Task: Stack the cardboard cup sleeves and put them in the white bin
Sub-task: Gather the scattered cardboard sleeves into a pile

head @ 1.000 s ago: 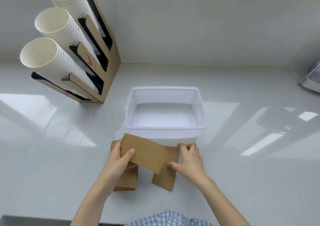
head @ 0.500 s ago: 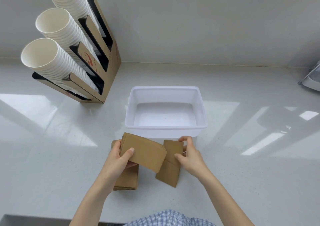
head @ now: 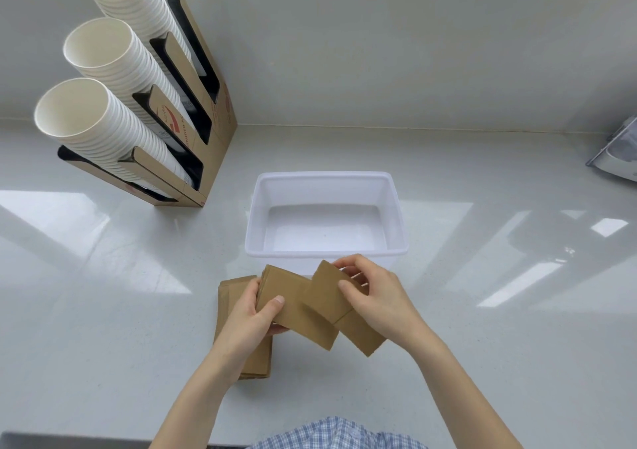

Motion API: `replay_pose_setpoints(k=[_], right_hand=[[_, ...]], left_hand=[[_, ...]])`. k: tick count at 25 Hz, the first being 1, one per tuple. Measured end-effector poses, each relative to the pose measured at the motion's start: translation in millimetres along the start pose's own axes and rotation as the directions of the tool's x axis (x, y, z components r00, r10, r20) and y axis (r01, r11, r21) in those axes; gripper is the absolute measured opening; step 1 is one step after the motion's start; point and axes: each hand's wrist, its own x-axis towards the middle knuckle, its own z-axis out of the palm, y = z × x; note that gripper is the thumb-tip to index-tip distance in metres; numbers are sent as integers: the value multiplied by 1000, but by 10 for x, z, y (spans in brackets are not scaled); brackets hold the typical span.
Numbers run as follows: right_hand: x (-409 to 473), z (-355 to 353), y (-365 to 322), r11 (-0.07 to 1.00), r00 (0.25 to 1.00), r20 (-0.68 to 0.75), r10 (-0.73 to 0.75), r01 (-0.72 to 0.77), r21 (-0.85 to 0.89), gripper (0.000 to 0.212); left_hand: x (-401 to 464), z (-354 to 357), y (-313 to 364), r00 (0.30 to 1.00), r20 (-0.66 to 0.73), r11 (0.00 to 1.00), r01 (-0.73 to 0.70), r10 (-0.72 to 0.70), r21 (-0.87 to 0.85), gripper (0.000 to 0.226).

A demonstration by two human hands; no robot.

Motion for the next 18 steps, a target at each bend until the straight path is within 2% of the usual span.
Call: replay_pose_setpoints(k=[5,13,16,18], right_hand=[[59,160,-24,989,997,43,-66,71,-127,25],[64,201,-17,989,996,10,-87,88,-117,23],[-8,176,56,995,998,-46,-51,47,-87,25],[-80,119,138,998,996,-69,55,-55,-2,36]], left_hand=[[-7,105,6,997,69,997,34,-28,-76,22],[-3,194,-22,994,99,996,44,-36,-80,22],[-7,229,-44,996,86,999,24,-21,-33,24],[2,231,-60,998,68,1000,13,-11,-26,26]])
